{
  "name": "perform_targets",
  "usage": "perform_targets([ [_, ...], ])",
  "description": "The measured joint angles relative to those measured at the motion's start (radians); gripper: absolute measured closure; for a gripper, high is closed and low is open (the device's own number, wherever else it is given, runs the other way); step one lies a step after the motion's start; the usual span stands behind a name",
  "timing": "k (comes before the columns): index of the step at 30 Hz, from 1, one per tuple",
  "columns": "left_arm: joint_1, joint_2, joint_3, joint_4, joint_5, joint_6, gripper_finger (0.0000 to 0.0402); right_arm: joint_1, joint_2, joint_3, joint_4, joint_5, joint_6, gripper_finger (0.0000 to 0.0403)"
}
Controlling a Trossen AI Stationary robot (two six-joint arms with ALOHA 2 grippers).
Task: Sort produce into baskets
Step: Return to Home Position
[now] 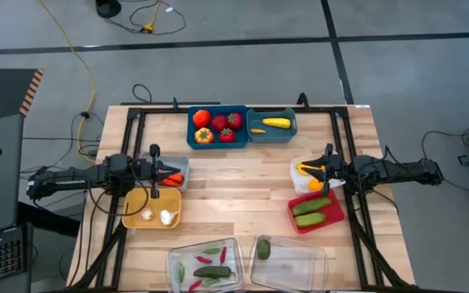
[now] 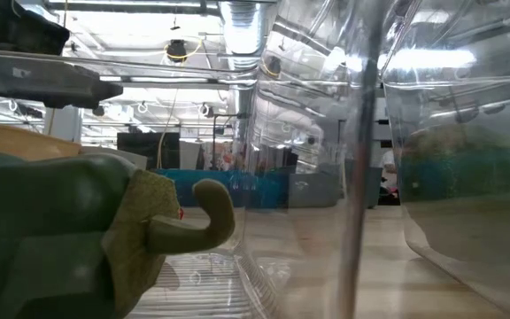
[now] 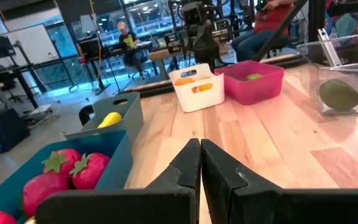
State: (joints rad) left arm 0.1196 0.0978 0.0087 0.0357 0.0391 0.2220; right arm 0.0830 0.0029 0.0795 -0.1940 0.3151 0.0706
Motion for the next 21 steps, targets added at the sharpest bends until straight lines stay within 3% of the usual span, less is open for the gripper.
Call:
perform_targets([
  [21,-0.008,-0.011,-0.001,-0.001,-0.002,0.017,0.0401,0.0,0.0,0.0,0.0,0.0,0.0,0.0291],
])
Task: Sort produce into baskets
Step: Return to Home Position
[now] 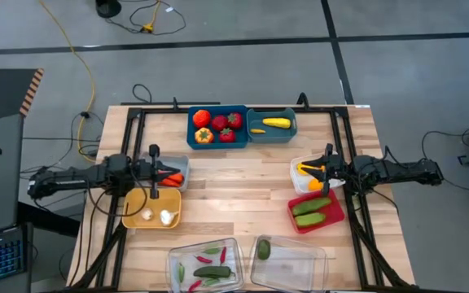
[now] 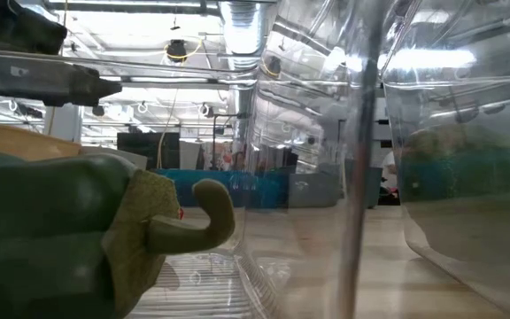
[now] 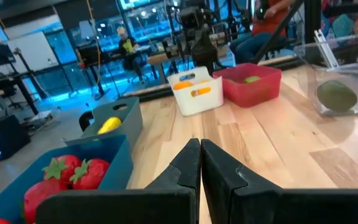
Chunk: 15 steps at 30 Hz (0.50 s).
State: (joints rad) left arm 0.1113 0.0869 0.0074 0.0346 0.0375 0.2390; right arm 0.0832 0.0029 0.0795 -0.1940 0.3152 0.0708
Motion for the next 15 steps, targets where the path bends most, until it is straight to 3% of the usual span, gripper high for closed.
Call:
perform_targets([
  [6,0.0,-0.088,-0.001,0.002,0.0,0.0,0.0401,0.0,0.0,0.0,0.0,0.0,0.0,0.0291],
  [15,0.0,-0.086,-0.001,0.004,-0.018,-0.076,0.0401,0.0,0.0,0.0,0.0,0.0,0.0,0.0291],
])
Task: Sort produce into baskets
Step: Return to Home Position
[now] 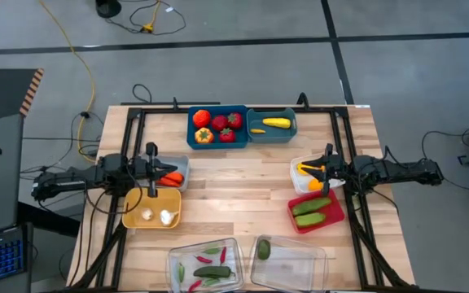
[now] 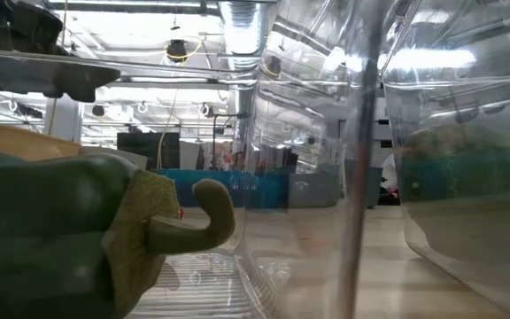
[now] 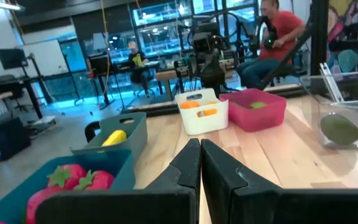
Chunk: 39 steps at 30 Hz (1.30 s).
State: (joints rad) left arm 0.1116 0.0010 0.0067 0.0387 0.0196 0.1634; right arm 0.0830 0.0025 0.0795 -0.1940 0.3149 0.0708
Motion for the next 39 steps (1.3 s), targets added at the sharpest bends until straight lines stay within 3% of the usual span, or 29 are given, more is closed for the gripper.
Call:
perform_targets([
  [39,0.0,0.0,0.0,-0.005,-0.005,0.023,0.0401,0.0,0.0,0.0,0.0,0.0,0.0,0.0291],
])
